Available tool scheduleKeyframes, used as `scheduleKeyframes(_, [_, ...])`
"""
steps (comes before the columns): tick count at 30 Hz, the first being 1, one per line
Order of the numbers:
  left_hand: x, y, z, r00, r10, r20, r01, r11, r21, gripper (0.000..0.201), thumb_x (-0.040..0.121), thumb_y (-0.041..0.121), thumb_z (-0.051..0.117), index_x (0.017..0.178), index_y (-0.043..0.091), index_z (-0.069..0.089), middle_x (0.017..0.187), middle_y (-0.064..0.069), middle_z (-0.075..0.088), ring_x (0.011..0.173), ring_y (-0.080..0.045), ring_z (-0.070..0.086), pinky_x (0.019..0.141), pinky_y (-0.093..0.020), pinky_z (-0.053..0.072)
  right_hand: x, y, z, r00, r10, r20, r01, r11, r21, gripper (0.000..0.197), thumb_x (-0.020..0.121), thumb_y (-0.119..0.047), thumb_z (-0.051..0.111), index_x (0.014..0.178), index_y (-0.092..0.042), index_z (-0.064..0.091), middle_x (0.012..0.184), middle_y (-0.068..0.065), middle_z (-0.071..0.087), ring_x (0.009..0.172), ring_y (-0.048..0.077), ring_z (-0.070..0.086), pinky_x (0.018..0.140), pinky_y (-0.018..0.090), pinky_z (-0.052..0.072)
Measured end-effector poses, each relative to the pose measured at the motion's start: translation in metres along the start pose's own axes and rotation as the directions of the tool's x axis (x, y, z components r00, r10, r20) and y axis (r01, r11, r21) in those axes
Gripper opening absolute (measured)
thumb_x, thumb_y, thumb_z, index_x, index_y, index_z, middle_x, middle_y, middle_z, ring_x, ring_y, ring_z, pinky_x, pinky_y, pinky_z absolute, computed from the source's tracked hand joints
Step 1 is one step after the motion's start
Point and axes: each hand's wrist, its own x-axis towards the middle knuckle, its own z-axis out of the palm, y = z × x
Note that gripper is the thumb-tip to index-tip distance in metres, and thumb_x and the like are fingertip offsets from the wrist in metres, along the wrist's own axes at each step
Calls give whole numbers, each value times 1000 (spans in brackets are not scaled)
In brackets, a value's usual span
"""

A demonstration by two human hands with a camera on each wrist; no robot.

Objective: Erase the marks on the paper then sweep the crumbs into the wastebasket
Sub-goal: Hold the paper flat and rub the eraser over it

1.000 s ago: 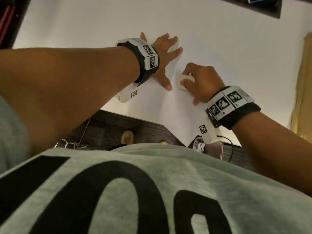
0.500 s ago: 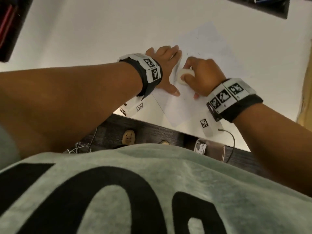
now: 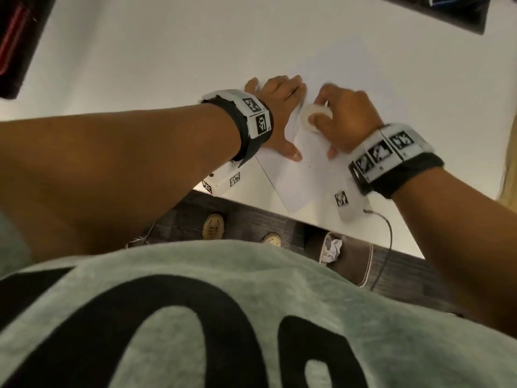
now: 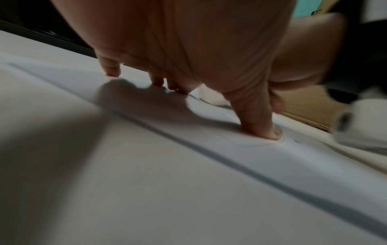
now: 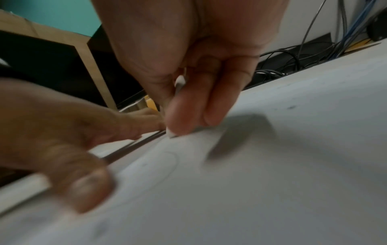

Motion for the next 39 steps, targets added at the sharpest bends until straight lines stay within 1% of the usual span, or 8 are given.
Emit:
scheduleKeyframes(7, [0,0,1,1000,-7,2,7,1000,-14,127,59,81,58,150,21,-8,158,3,-10,145,-21,-5,114,-56,3,21,-6,-6,997,21,-70,-19,1000,17,12,92,-24,55,101,-16,57,90,9,64,55,26,62,54,31,52])
scheduleKeyframes(12, [1,-2,1,1000,-4,-8,4,1000,8,129,59,84,56,150,19,-8,158,3,-10,145,-22,-4,114,-57,6,-13,-3,7,994,-49,102,49,999,3,13,93,-25,55,104,-17,56,87,9,66,50,26,65,55,34,54])
scheduleKeyframes(16, [1,0,0,1000,-15,5,15,1000,-11,128,59,81,59,150,22,-9,158,5,-10,145,-20,-5,115,-55,3,20,-8,-9,998,0,-70,-1,1000,-5,10,92,-24,54,99,-18,56,92,9,65,62,27,62,57,33,51])
scheduleKeyframes(21, [0,-1,-2,1000,-7,7,7,1000,2,128,60,81,58,150,20,-9,158,4,-11,145,-21,-5,114,-56,4,-12,-2,2,994,-17,104,16,1000,16,6,93,-24,55,97,-21,54,87,9,65,43,25,64,46,39,56])
scheduleKeyframes(25, [-2,1,-2,1000,-10,15,10,1000,-12,127,61,79,60,150,21,-9,158,4,-10,145,-21,-5,115,-55,3,17,-9,-11,999,15,-52,-13,999,37,9,91,-24,55,98,-17,56,94,10,65,46,24,62,49,38,56])
scheduleKeyframes(30, [-1,-1,-4,1000,-12,18,12,1000,-5,129,59,81,59,150,20,-9,158,4,-11,145,-21,-5,114,-56,4,-18,-1,2,991,4,133,-10,999,43,7,93,-24,55,99,-19,55,89,8,64,43,24,64,38,28,47])
scheduleKeyframes(34, [-2,1,-4,1000,-6,15,6,1000,-9,127,60,80,60,150,21,-7,158,4,-10,145,-20,-5,114,-55,4,11,-8,-10,999,32,-23,-30,998,59,11,93,-23,54,100,-16,57,89,11,66,46,28,65,38,30,49])
scheduleKeyframes(39, [-2,-1,-4,1000,-9,12,9,1000,8,128,59,81,59,150,20,-9,158,4,-11,145,-20,-5,114,-56,5,-19,-5,2,990,-1,143,-3,999,32,6,94,-23,53,100,-20,54,85,7,64,43,22,65,40,28,48])
